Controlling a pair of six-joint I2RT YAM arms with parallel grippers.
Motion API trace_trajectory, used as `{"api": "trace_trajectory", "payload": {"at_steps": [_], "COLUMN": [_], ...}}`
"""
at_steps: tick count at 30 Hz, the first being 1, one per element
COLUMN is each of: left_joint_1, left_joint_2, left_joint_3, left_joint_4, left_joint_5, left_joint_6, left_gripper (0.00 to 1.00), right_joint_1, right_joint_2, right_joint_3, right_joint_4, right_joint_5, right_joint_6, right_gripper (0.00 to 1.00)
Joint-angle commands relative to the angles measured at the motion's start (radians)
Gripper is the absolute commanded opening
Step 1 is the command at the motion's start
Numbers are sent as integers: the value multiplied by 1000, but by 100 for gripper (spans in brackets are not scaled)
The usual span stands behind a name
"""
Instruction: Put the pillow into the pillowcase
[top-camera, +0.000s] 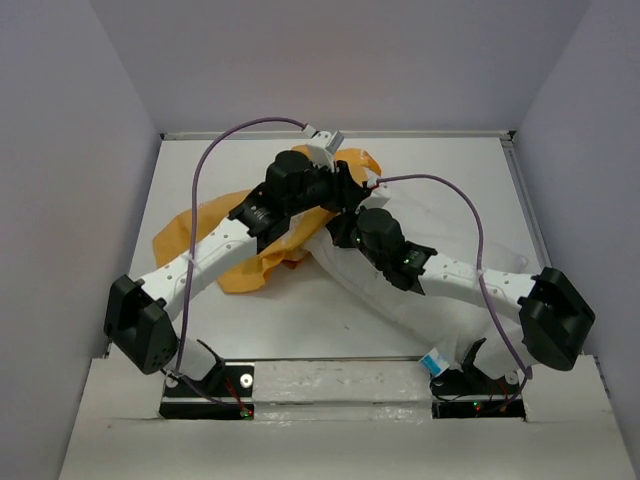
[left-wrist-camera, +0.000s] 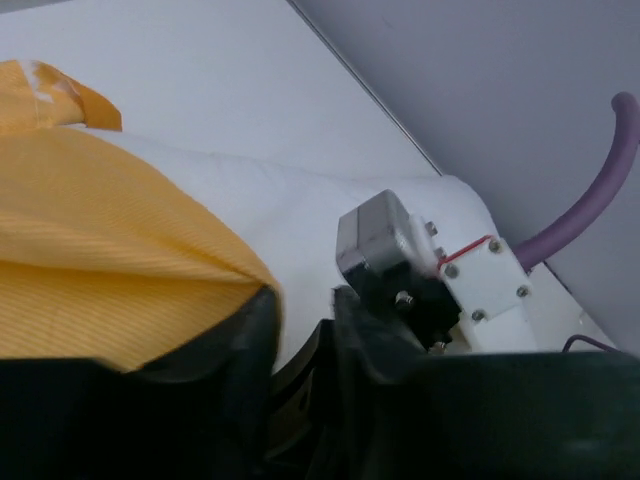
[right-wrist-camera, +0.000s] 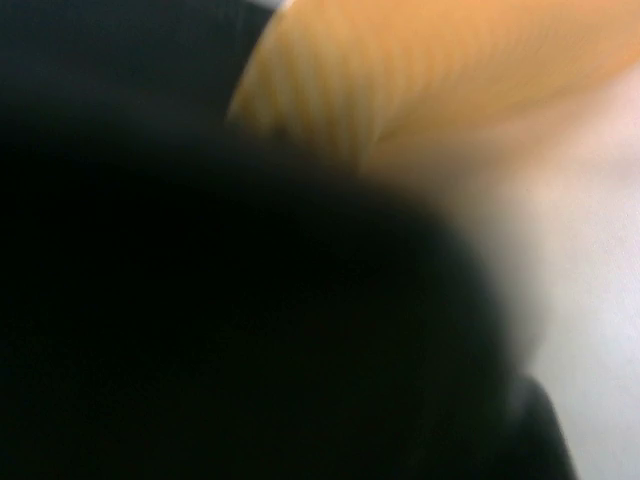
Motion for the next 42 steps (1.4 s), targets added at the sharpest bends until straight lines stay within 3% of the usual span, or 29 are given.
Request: {"api": "trace_trajectory", "payload": {"at_steps": [1, 2, 3, 7, 11, 14, 17, 20, 22, 27, 32, 34, 42], "left_joint_1": [-19, -18, -18, -19, -36, -117, -232, -239, -228, -63, 50, 59, 74], "left_joint_2": [-125, -138, -164, -397, -667, -764, -783, -676, -532, -312, -136, -87, 185], "left_joint_3": [-57, -71, -111, -289, -497, -698, -895, -998, -976, -918, -892, -866, -771], "left_joint_4": [78, 57, 26, 4, -40, -34, 53, 194, 289, 552, 795, 845, 1075], "left_joint_5": [86, 54, -30, -319, -351, -351, -469, -581, -660, -634, -623, -628, -658], "left_joint_6": [-33, -24, -5, -28, -135, -264, -374, -406, -371, -337, -289, -277, -251], "left_gripper": [66, 79, 99, 99, 97, 88, 81, 82, 91, 96, 91, 83, 80], "right_joint_1": [23, 11, -20, -89, -138, -181, -203, -212, -212, -221, -221, -221, -221], "right_joint_2": [-13, -16, -24, -29, 11, 49, 76, 80, 70, 39, 30, 27, -5], "right_joint_3": [30, 39, 51, 99, 160, 208, 266, 289, 294, 279, 269, 265, 223], "right_joint_4": [122, 108, 87, 36, 10, 8, -4, -19, -30, -41, -44, -42, -12], "right_joint_5": [5, 10, 7, 2, 2, -21, -28, -25, -25, -41, -70, -76, -142], "right_joint_6": [14, 22, 33, 27, 7, 11, 10, 1, -1, -1, 10, 13, 25], "right_gripper": [0, 0, 0, 0, 0, 0, 0, 0, 0, 0, 0, 0, 0]}}
